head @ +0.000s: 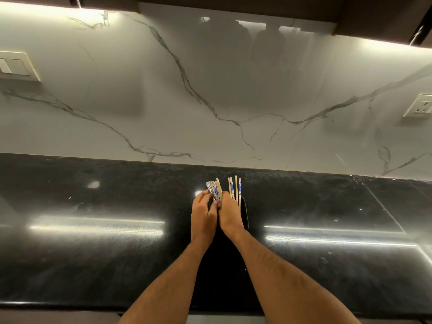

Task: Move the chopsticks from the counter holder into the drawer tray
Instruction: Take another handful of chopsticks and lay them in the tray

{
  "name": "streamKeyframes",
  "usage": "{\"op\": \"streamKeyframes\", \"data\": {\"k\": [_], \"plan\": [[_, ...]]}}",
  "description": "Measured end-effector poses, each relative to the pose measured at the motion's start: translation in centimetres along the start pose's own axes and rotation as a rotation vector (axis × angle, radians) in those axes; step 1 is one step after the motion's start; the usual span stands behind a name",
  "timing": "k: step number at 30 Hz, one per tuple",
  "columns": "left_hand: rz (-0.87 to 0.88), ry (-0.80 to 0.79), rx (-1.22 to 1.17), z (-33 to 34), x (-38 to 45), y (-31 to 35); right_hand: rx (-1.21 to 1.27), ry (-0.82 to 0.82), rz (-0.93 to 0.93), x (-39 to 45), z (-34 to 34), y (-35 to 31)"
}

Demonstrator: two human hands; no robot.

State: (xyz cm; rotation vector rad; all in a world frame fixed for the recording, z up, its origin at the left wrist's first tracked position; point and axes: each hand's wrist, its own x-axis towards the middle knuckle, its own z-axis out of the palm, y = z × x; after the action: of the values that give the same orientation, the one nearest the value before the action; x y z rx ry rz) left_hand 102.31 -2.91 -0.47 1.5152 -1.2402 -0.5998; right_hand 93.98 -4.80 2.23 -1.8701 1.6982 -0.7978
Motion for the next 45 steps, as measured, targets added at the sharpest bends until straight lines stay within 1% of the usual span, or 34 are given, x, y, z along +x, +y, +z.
{"op": "streamKeyframes", "data": {"k": [3, 8, 13, 16, 18, 20, 22, 24, 28, 30, 32, 35, 39, 41, 45], "plan": [[0.013, 0.036, -0.026, -0.1, -0.4, 0.4, 0.041, -0.021, 0.033, 0.1, -0.2, 0.0], [0.014, 0.025, -0.035, -0.3, -0.8, 0.9, 0.111, -0.010, 0.096, 0.2, -0.9, 0.0], [-0.006, -0.033, -0.132, -0.5, -1.3, 2.5, 0.274, 0.103, 0.131, 0.2, -2.7, -1.0], [0.053, -0.087, -0.286, -0.8, -1.5, 4.3, 0.366, 0.191, 0.095, 0.5, -4.7, -2.4], [0.074, -0.142, -0.388, -1.1, -1.5, 5.7, 0.476, 0.224, 0.049, 0.5, -6.7, -3.6], [0.043, -0.222, -0.438, -1.4, -1.1, 7.2, 0.605, 0.209, 0.010, 0.3, -8.6, -4.8], [-0.004, -0.300, -0.456, -1.5, -0.8, 8.7, 0.741, 0.141, 0.019, -0.1, -10.4, -5.8], [-0.046, -0.347, -0.460, -1.8, -0.9, 9.9, 0.817, 0.080, 0.038, -0.6, -11.8, -6.5], [-0.104, -0.511, -0.429, -2.3, -2.9, 11.4, 0.821, 0.007, 0.085, -2.3, -13.8, -6.1], [-0.152, -0.551, -0.405, -2.4, -4.5, 11.7, 0.824, -0.044, 0.126, -3.4, -14.4, -5.4], [-0.204, -0.552, -0.398, -2.5, -5.9, 11.9, 0.764, -0.055, 0.148, -4.5, -14.8, -4.8], [-0.254, -0.540, -0.406, -2.7, -7.8, 12.2, 0.621, 0.015, 0.187, -6.0, -15.6, -3.8], [-0.274, -0.540, -0.408, -3.2, -9.7, 12.6, 0.665, 0.045, 0.290, -7.6, -16.6, -3.1], [-0.289, -0.532, -0.415, -3.3, -10.4, 12.7, 0.662, 0.040, 0.308, -8.1, -16.9, -3.1], [-0.336, -0.506, -0.416, -3.8, -11.2, 12.9, 0.671, 0.085, 0.340, -8.5, -17.7, -3.4]]}}
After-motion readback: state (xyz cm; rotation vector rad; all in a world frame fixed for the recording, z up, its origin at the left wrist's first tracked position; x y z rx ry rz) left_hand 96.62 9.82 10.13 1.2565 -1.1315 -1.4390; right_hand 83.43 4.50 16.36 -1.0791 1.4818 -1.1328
